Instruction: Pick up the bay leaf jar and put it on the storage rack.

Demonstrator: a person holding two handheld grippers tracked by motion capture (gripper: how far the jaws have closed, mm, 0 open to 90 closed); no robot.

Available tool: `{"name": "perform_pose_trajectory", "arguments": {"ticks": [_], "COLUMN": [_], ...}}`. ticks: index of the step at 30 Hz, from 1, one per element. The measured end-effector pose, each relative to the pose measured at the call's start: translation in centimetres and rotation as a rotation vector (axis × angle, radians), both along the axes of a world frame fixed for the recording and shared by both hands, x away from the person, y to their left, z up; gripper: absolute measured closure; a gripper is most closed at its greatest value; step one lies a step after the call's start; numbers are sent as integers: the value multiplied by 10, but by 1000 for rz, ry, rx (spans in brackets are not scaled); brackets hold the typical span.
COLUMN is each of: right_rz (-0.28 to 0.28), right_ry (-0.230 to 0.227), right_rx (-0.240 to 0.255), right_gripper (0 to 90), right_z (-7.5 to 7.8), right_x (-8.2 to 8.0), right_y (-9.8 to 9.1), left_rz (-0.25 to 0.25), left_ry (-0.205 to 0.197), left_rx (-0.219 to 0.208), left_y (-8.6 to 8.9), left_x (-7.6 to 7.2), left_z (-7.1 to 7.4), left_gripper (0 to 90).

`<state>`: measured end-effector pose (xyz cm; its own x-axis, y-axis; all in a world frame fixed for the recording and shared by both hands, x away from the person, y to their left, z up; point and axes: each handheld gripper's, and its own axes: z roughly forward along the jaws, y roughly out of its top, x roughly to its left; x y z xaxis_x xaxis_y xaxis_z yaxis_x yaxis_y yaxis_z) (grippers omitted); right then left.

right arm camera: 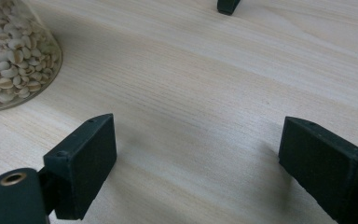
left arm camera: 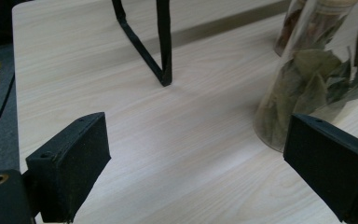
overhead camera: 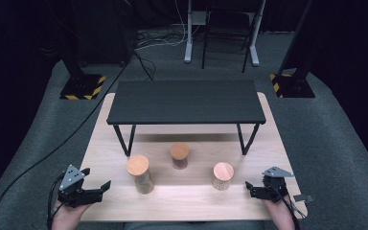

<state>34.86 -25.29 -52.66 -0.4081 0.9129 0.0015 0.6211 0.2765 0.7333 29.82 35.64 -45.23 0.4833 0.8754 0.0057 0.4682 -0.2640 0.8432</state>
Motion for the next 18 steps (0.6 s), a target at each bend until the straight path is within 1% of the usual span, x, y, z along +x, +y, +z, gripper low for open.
{"name": "perform_pose_trajectory", "arguments": {"ticks": [5, 11, 18], "right_rz": [0, 0, 1], "right_ry": [0, 0, -1], "right_rx": [0, 0, 0], "right_gripper": [104, 104, 103], "right_z": [0, 0, 0], "right_x": [0, 0, 0], "right_y": [0, 0, 0], "left_rz": [-28, -51, -97], "left_ry": [-8, -9, -5], "left_rx": [4, 7, -1], "left_y": [-6, -13, -24], "left_x": [-4, -7, -9], "left_z": [8, 12, 16], "left_gripper": [66, 66, 66]}}
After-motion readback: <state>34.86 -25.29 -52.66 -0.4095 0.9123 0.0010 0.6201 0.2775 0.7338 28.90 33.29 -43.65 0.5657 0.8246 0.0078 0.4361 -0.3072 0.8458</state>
